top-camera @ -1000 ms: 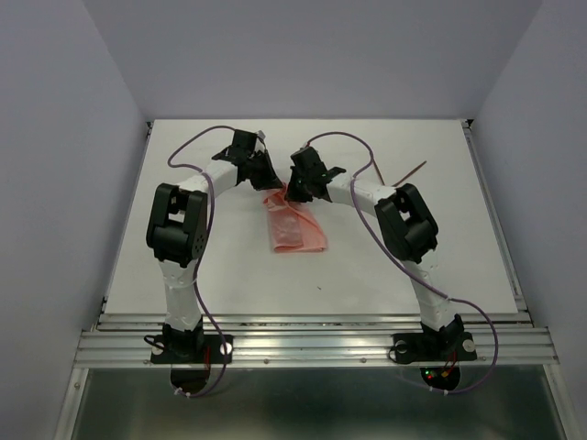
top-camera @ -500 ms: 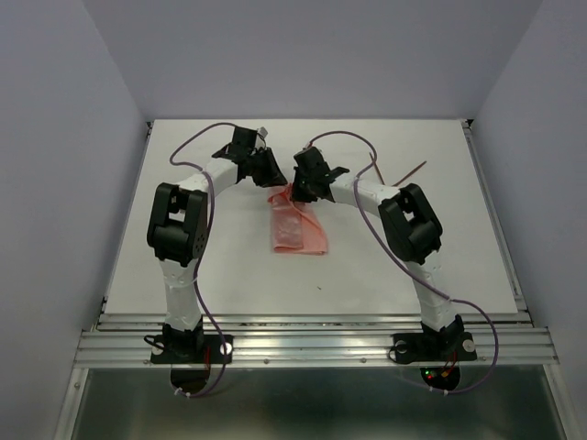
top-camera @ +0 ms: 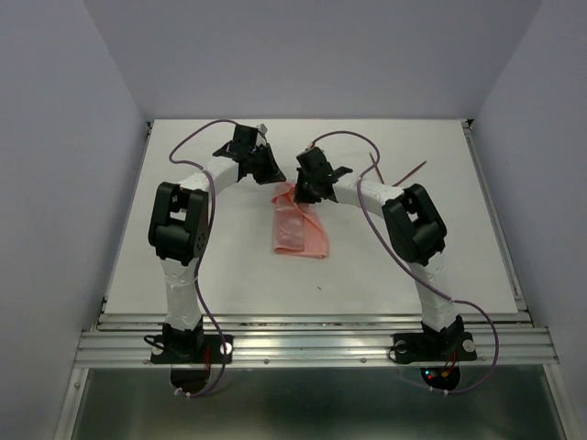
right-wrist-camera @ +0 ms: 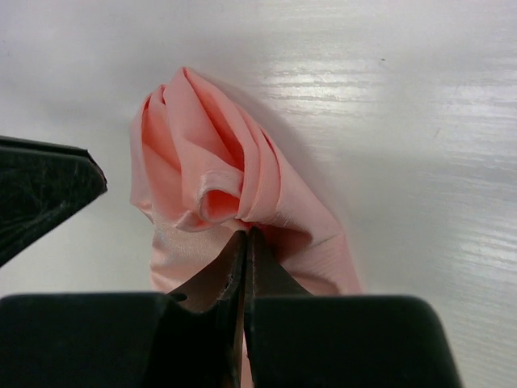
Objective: Fold the napkin into a case and place the utensils inside
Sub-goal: Fold the 2/3-rectangle-folded napkin at the center of the board.
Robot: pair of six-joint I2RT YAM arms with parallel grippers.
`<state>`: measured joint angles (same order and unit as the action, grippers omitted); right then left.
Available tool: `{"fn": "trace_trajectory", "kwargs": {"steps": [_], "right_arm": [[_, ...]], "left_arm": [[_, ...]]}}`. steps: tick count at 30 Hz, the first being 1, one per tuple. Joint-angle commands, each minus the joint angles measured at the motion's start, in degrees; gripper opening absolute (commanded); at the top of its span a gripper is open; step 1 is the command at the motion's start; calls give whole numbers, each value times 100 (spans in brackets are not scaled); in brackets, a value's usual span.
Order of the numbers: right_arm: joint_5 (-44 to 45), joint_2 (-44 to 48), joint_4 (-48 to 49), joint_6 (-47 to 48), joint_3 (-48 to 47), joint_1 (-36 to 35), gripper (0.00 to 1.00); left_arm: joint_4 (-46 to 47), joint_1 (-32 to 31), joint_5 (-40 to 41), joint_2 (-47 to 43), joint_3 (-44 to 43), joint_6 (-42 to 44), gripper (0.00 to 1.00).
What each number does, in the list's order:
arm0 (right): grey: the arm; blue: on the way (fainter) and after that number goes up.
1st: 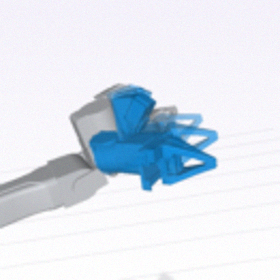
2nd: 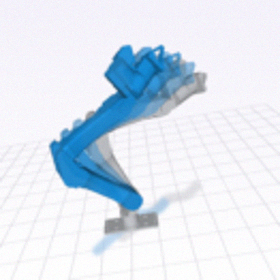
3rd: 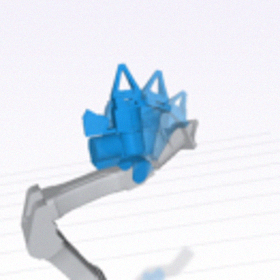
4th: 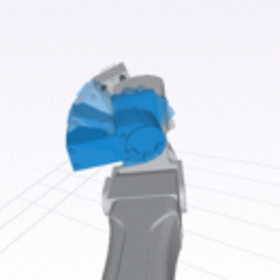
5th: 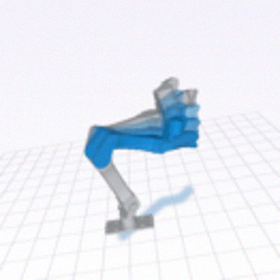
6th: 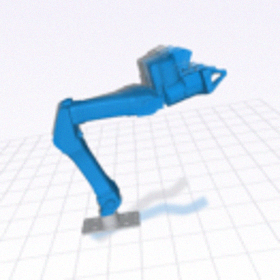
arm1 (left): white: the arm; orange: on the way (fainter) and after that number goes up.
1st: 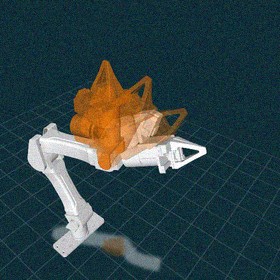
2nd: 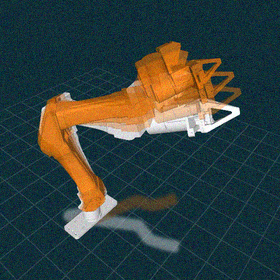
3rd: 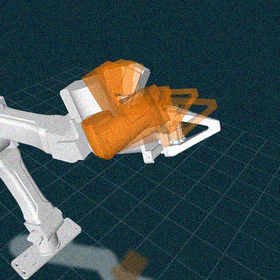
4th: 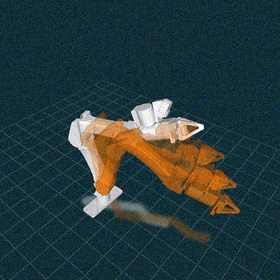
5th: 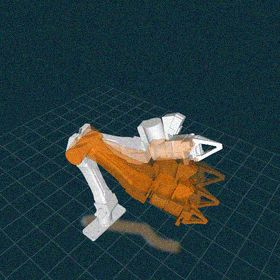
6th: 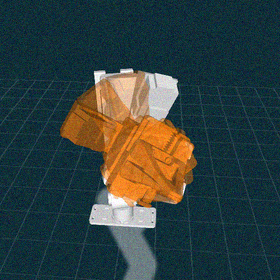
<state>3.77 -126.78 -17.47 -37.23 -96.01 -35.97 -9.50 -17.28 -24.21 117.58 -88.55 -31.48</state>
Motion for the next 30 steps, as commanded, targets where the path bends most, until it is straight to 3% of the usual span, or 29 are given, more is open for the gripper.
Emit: {"fn": "trace_trajectory", "kwargs": {"steps": [1,5,20,30], "right_arm": [[221,505,-72,163,65,37,1],[203,575,-89,190,65,37,1],[361,866,-160,225,179,37,1],[554,857,-256,190,-6,37,1]], "left_arm": [[-245,-12,372,-350,48,301,0],[-167,-21,277,-306,251,406,0],[-360,-355,22,801,-786,398,0],[132,-505,-260,1005,-963,20,0]]}}
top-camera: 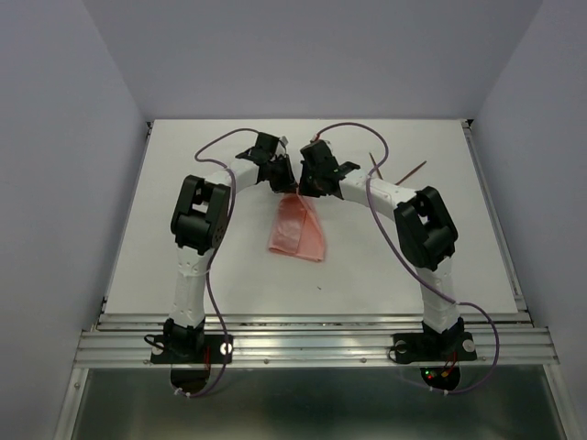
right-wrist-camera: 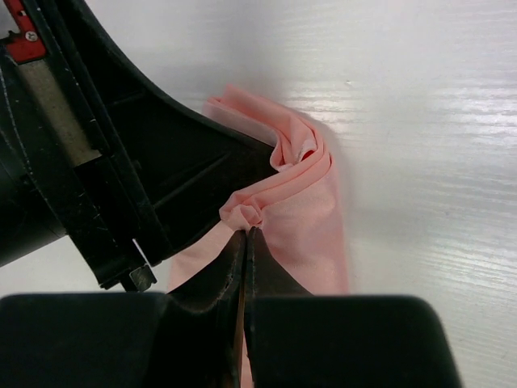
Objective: Fold the napkin into a case and place the utensils inside
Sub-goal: Fold the 2/3-rectangle-folded napkin at the center of the board.
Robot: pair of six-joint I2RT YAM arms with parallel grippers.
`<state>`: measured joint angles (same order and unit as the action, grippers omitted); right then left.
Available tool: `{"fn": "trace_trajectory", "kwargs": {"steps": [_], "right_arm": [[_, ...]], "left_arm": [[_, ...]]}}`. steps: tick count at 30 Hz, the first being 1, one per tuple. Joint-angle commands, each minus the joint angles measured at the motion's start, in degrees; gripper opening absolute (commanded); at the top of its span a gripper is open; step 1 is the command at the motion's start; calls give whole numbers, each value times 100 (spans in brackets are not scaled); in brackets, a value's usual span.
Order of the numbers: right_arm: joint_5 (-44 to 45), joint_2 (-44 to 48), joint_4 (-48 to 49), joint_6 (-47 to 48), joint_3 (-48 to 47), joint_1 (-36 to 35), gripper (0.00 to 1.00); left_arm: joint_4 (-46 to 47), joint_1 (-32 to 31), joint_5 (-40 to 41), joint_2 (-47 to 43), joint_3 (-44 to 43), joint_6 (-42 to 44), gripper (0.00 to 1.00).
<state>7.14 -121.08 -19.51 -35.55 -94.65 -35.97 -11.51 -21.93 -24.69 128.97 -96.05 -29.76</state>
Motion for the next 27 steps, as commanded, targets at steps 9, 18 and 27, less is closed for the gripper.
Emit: {"fn": "trace_trajectory", "kwargs": {"steps": [9,18,27], "right_arm": [[367,269,-106,22,-150,37,1],[201,190,-97,4,-194,37,1],[130,5,-115,13,-484,37,1]], "left_arm": [[579,84,-159,-1013,411,-171,0],[378,251,-116,-1462,930,75,0],[333,427,816,-1804,2018,-170,0]]}}
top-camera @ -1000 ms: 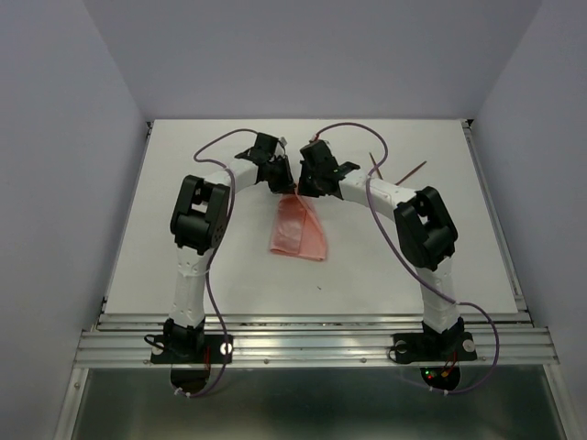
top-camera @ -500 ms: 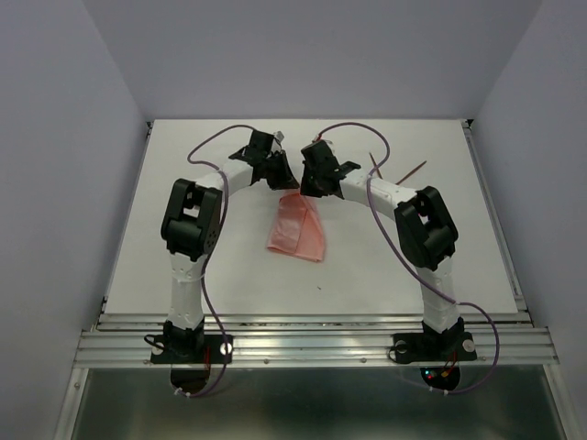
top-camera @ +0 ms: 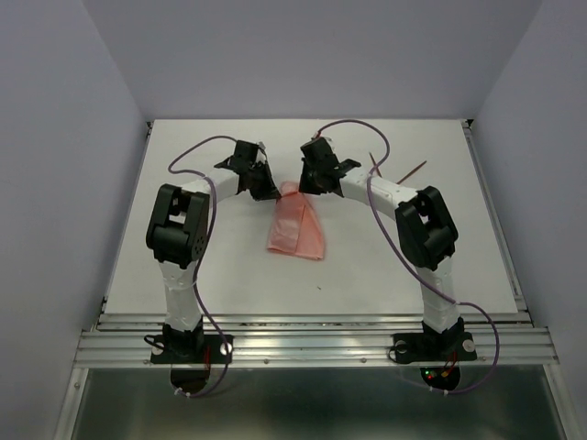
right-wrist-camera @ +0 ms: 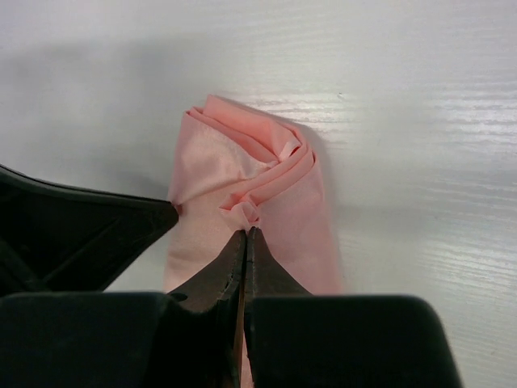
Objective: Fold the napkin into a case and place the utensils inside
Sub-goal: Fold the 2/3-rectangle-folded napkin at the center of the board.
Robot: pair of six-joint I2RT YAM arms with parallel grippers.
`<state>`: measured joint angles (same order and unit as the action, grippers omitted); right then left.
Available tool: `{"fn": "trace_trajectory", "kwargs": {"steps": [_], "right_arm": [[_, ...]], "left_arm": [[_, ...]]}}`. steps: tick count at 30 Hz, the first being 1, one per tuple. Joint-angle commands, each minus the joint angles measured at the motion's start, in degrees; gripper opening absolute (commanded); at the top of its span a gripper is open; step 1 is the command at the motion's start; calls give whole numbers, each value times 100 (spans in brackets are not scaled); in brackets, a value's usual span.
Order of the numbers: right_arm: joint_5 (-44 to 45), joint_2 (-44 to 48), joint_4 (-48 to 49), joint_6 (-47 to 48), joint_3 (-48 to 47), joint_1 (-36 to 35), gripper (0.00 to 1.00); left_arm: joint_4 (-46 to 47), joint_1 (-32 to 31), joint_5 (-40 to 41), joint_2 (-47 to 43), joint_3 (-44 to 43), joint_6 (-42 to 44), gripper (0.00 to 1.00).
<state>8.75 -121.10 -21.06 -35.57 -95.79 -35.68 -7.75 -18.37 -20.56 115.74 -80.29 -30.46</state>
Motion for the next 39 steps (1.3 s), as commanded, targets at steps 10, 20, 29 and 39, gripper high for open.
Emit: {"fn": "trace_trajectory", "kwargs": {"steps": [10,20,29,39], "right_arm": [[-225,-283,14,50,-669,9,1],[-427,-300,14,129,-740,9,1],[-445,-256,-12,191,-678,9,1],[-506,-221,-21,191,-634,9,1]], "left_arm": [[722,-44,87,-887,1490,-549,0],[942,-184,-255,-878,1254,-593,0],[134,-53,60,-958,139,-110,0],[-262,-53,52,-210,-540,57,0]]}}
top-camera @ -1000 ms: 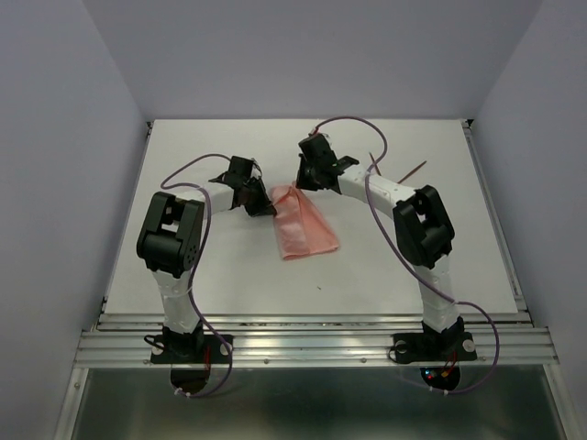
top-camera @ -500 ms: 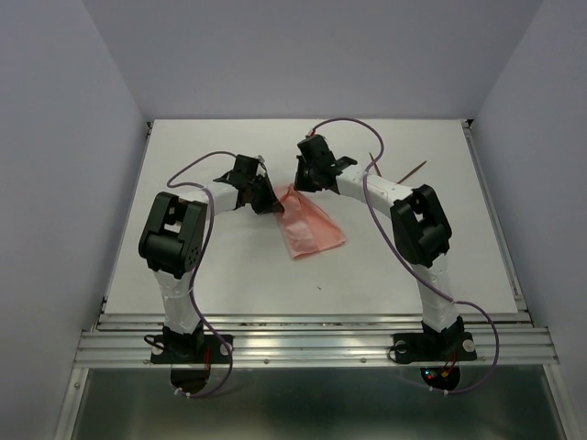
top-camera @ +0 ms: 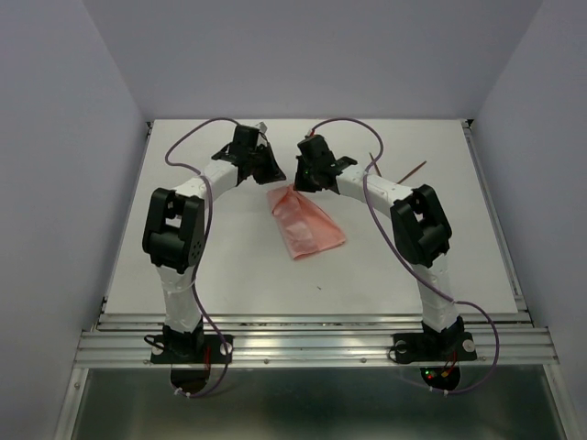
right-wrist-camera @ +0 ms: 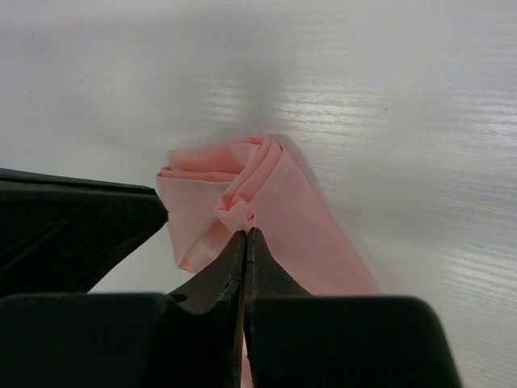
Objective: Fold the napkin into a case and place the utensils inside
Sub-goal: Fold the 2/3-rectangle-folded napkin at the center of the board.
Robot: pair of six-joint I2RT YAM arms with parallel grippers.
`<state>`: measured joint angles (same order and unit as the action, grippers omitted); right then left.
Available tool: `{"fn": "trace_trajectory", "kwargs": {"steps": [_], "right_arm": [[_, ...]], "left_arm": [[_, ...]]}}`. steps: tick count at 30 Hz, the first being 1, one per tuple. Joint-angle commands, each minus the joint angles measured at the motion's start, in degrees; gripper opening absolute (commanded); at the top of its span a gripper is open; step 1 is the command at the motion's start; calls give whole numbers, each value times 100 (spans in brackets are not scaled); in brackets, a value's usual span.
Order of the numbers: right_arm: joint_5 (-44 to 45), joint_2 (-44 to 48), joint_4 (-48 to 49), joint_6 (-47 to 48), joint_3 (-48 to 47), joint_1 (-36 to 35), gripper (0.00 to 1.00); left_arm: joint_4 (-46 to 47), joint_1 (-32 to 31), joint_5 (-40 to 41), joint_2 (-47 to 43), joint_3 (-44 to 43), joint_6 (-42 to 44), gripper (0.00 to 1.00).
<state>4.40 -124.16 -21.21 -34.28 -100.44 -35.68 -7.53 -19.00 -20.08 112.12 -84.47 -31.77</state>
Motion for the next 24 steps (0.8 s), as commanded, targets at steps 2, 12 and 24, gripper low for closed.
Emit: {"fn": "trace_trajectory", "kwargs": {"steps": [2,12,24], "right_arm": [[-97,76,-6,62,-195,9,1],[-194,23,-58,71,-300,9,1],[-370,-108,-164,159,-458,9,1]], "left_arm": [[-284,11,-128,310,-219,268,0],[-302,11,21,864,-693,277,0],[-117,11,-40,1383,-879,154,0]]}}
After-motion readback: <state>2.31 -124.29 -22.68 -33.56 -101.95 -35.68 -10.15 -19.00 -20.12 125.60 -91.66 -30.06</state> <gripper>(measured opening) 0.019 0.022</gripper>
